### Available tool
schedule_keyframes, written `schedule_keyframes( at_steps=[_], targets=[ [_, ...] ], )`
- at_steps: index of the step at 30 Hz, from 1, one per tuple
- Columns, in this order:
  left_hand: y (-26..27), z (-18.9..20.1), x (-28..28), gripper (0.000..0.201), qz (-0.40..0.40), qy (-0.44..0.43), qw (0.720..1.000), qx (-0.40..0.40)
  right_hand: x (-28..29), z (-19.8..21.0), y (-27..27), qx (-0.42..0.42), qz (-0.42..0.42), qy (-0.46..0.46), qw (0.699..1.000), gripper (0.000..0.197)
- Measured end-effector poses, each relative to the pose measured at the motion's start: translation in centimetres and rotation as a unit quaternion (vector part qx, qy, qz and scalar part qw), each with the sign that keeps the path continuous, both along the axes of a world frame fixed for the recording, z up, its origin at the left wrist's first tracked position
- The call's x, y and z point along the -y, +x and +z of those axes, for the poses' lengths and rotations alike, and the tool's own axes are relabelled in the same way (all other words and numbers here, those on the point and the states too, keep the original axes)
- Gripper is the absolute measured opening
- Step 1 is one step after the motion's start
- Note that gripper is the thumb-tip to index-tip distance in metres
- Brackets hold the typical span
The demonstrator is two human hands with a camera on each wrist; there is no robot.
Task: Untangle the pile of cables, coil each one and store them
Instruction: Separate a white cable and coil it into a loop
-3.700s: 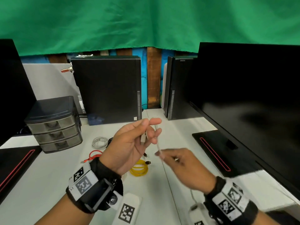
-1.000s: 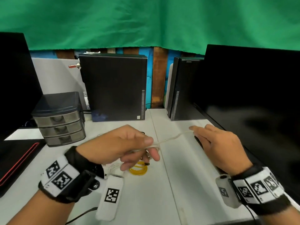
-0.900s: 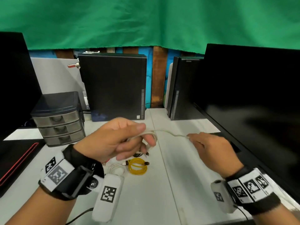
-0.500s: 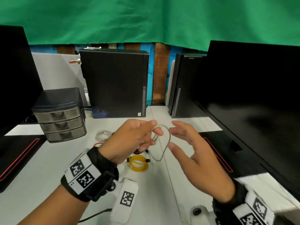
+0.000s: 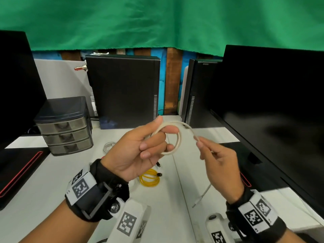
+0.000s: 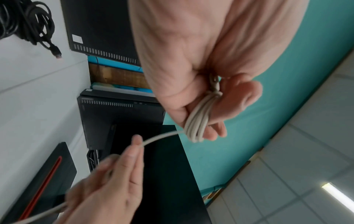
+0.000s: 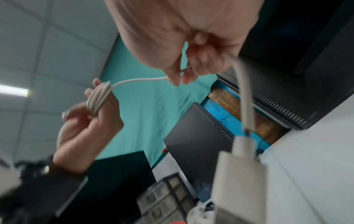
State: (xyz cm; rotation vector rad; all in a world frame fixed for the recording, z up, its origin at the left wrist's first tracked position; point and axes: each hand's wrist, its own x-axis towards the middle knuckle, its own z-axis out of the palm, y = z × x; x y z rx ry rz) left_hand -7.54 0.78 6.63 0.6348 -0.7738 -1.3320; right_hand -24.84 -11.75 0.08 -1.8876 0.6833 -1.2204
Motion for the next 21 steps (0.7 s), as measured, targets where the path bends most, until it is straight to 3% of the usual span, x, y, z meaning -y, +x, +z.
schedule_keyframes(
  at_steps=[3, 5, 7, 8, 9, 13, 16, 18, 21],
  targets=[
    [-0.1, -0.1, 0.7, 0.044, 0.103, -0.009, 0.995, -0.018, -1.3, -1.9, 0.4, -0.184, 0.111, -0.021, 0.976, 0.021],
    [0.0, -0.8, 1.1, 0.042, 0.188, -0.014, 0.976, 0.104, -3.2, -1.9, 0.5, -0.245, 0.193, -0.074, 0.947, 0.025],
    [-0.1, -1.7, 1.2, 0.041, 0.269, -0.024, 0.902, 0.338, -4.5, -0.2, 0.1, -0.241, 0.242, -0.104, 0.934, 0.026],
    [-0.2, -2.1, 1.2, 0.043, 0.279, -0.034, 0.857, 0.433, -4.8, 1.0, -0.3, -0.240, 0.251, -0.116, 0.930, 0.027],
    [-0.5, -2.4, 1.3, 0.046, 0.275, -0.037, 0.830, 0.483, -4.9, 2.0, -0.7, -0.248, 0.257, -0.134, 0.924, 0.028],
    [-1.2, -2.5, 1.2, 0.051, 0.258, -0.066, 0.827, 0.495, -5.6, 3.9, -1.8, -0.287, 0.261, -0.194, 0.901, 0.030],
    [-0.9, -2.0, 0.3, 0.048, 0.225, -0.046, 0.793, 0.564, -4.4, 4.8, -2.4, -0.199, 0.179, -0.250, 0.931, 0.025],
    [-1.0, -1.7, -0.2, 0.047, 0.148, -0.012, 0.815, 0.560, -2.9, 5.1, -2.6, -0.152, 0.107, -0.300, 0.936, 0.018],
    [-1.0, -1.3, -0.2, 0.050, 0.039, 0.015, 0.904, 0.425, -0.8, 3.2, -1.9, -0.148, 0.039, -0.331, 0.931, 0.023]
  ],
)
